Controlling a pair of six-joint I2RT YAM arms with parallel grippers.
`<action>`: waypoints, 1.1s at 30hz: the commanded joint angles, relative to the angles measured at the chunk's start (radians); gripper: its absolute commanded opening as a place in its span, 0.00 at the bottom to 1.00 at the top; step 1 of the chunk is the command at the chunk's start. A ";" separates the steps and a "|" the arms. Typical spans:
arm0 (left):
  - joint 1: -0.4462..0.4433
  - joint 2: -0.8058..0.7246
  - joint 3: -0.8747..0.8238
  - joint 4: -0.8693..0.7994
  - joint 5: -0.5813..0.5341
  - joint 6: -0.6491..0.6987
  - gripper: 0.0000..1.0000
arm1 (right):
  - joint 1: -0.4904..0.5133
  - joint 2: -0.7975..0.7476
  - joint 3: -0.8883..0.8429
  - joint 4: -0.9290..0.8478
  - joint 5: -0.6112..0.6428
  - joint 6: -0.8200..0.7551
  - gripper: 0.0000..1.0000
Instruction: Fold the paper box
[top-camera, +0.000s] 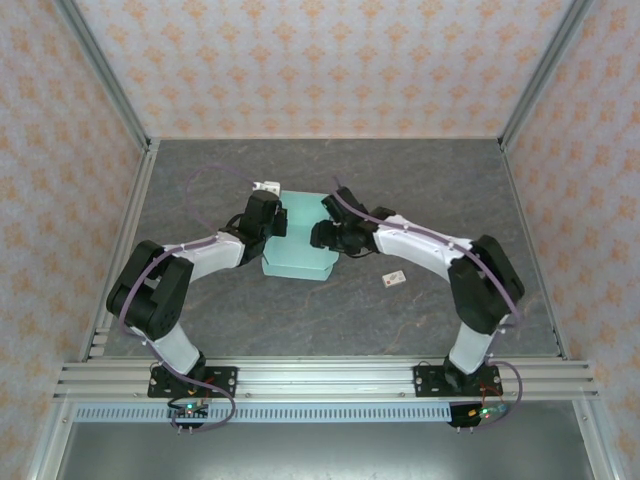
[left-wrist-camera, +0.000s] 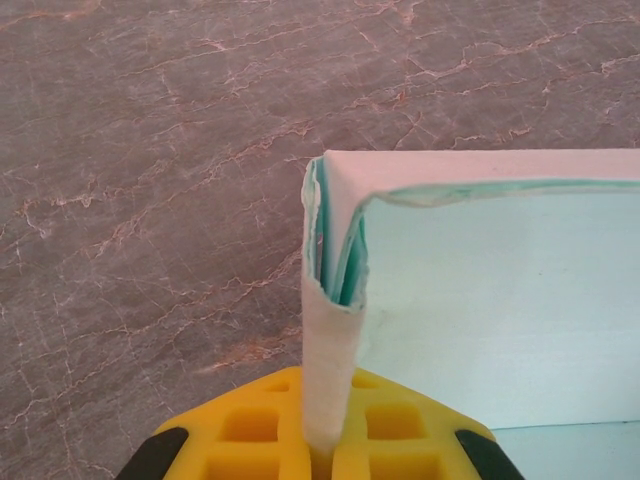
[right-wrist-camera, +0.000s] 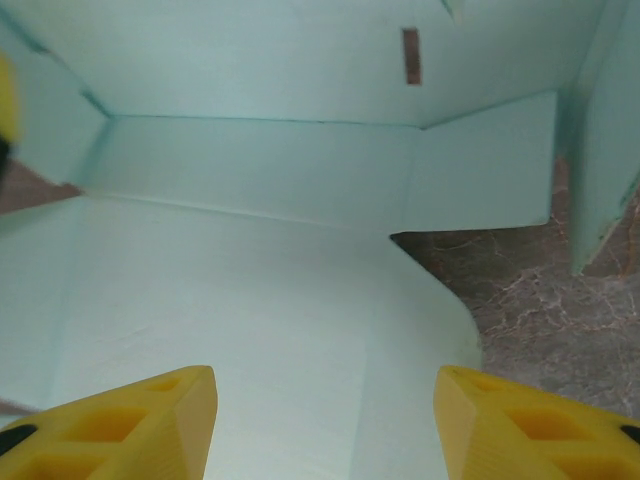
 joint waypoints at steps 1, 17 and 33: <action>-0.008 -0.039 0.020 -0.019 -0.006 -0.016 0.00 | -0.004 0.020 0.043 0.014 0.086 0.012 0.59; -0.007 -0.054 0.013 -0.017 -0.002 -0.014 0.00 | -0.045 0.087 0.060 0.053 0.157 0.077 0.58; -0.007 -0.052 0.012 -0.014 0.008 -0.016 0.00 | -0.051 0.120 0.094 0.095 0.132 -0.010 0.49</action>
